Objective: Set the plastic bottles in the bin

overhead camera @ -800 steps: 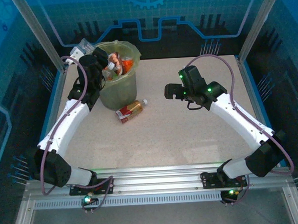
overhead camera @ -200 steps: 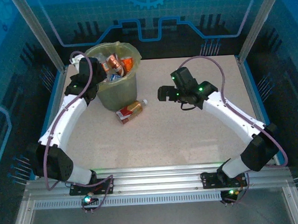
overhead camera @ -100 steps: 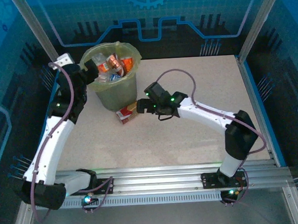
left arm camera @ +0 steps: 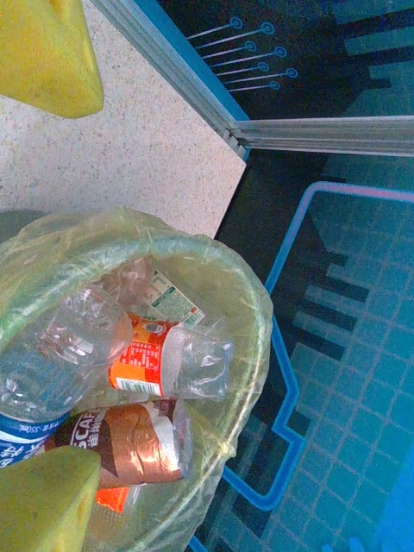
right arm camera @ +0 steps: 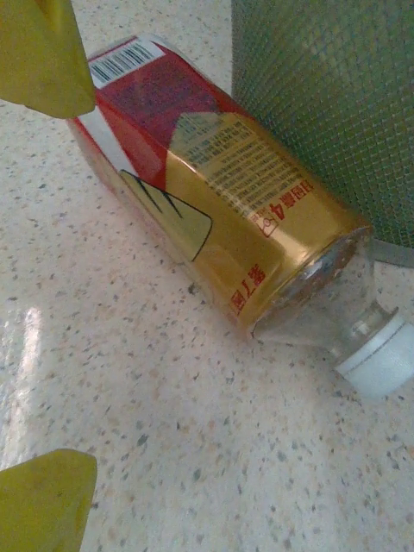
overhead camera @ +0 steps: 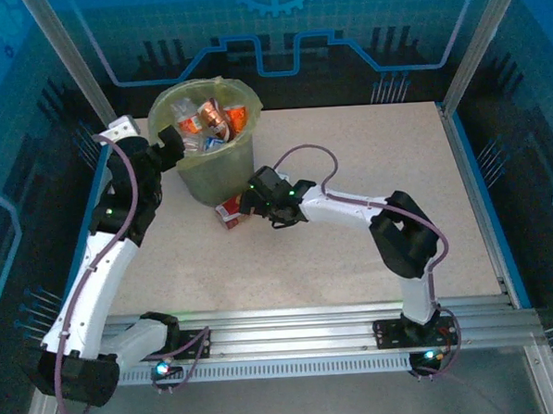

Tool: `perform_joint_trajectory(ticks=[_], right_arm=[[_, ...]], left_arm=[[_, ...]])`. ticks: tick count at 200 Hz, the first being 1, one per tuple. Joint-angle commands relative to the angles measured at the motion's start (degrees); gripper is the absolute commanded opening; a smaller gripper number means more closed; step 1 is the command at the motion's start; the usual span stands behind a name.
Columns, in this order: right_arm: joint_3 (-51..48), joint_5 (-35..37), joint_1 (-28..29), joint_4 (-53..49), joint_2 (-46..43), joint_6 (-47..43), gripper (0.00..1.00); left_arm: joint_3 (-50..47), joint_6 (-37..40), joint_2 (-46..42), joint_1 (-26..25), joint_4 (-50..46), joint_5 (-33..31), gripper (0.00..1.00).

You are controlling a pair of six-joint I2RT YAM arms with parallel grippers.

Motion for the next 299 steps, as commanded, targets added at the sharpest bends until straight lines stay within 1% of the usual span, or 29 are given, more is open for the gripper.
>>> perform_joint_trajectory(ticks=[1,55,86,125,166,212,237,252,273,299], right_arm=[[2.9,-0.8,0.3,3.0,2.6,3.1,1.00],[7.5,-1.5,0.0,3.1,8.2,4.0,1.00],[10.5,-1.9,-0.1,0.1,11.3,2.9,1.00],[11.1,-1.9,-0.4,-4.0,13.2,0.2,1.00],[8.8,-3.4,-1.9,-6.4,13.0,-2.6,1.00],[1.4,-3.2,-4.1,-6.0,7.4,-6.1,1.00],[-1.6,-3.7,-5.7,-6.8,4.9,-8.6,1.00],[-3.5,-4.7,-6.9,-7.2,3.3,-10.2,1.00],[-5.6,-5.2,-7.8,-8.5,0.6,-12.7,1.00],[-8.9,-5.7,-9.1,-11.0,-3.2,-15.2,1.00]], left_arm=[[-0.6,1.1,-0.7,0.0,2.2,0.9,0.99],[-0.9,1.1,0.1,0.1,2.2,1.9,0.99],[-0.9,1.1,0.1,0.1,1.7,2.9,0.99],[-0.9,1.2,0.1,0.1,1.6,3.9,0.99],[-1.0,0.5,0.1,0.1,1.7,4.4,0.99],[-0.2,1.0,0.1,0.1,1.5,7.3,0.99],[0.6,1.6,0.1,0.1,0.7,11.1,0.99],[0.6,2.3,-0.1,0.0,0.5,14.5,0.99],[-0.6,4.5,-1.1,0.0,1.7,22.9,0.99],[-3.0,5.4,-2.4,-0.2,4.9,33.0,0.99]])
